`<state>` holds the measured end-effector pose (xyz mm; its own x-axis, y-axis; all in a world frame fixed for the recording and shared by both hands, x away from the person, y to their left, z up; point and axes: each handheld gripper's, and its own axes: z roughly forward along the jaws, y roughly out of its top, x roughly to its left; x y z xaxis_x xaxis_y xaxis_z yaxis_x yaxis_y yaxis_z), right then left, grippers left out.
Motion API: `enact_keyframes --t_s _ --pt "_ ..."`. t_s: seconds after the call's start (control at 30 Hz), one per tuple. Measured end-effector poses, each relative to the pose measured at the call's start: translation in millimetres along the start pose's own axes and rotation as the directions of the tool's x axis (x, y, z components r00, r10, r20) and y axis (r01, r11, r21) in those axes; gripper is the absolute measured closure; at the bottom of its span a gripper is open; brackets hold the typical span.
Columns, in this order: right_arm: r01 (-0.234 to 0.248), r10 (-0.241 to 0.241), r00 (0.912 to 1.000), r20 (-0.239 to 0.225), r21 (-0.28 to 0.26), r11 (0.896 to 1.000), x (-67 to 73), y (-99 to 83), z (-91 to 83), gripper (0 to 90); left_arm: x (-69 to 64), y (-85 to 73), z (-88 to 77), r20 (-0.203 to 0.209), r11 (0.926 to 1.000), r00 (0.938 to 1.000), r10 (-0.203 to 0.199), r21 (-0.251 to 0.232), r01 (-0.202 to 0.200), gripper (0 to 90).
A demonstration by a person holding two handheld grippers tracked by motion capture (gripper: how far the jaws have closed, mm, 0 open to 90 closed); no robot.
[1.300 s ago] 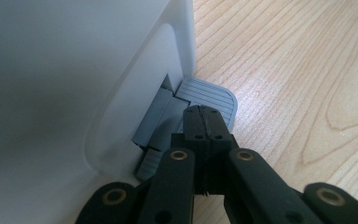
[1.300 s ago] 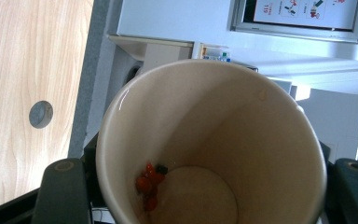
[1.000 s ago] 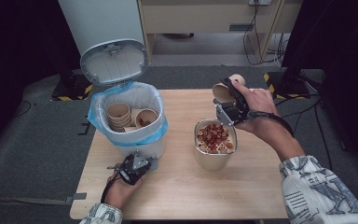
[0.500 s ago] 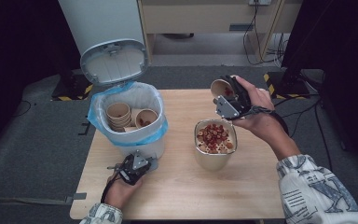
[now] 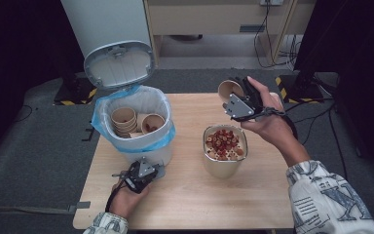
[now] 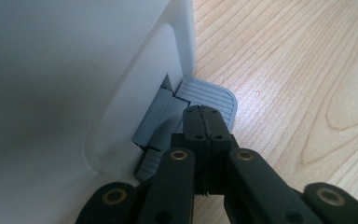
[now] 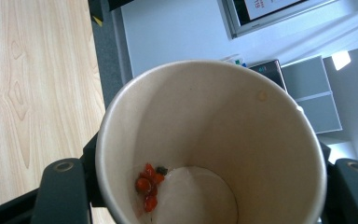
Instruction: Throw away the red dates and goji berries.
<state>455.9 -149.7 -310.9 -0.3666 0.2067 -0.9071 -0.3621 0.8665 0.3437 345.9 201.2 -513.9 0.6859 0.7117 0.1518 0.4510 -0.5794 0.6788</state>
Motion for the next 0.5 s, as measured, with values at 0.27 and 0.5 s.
enact_keyframes --t_s 0.27,0.5 --pt "-0.053 0.053 0.9984 -0.02 -0.018 0.998 -0.5 3.0 4.4 29.9 0.0 0.0 0.0 0.0 1.0 1.0 -0.001 0.0 0.001 89.8" --pt "-0.081 0.081 0.996 -0.04 -0.02 0.996 1.6 6.6 10.3 29.8 0.0 0.0 0.0 0.0 1.0 1.0 -0.001 0.0 0.001 89.8"
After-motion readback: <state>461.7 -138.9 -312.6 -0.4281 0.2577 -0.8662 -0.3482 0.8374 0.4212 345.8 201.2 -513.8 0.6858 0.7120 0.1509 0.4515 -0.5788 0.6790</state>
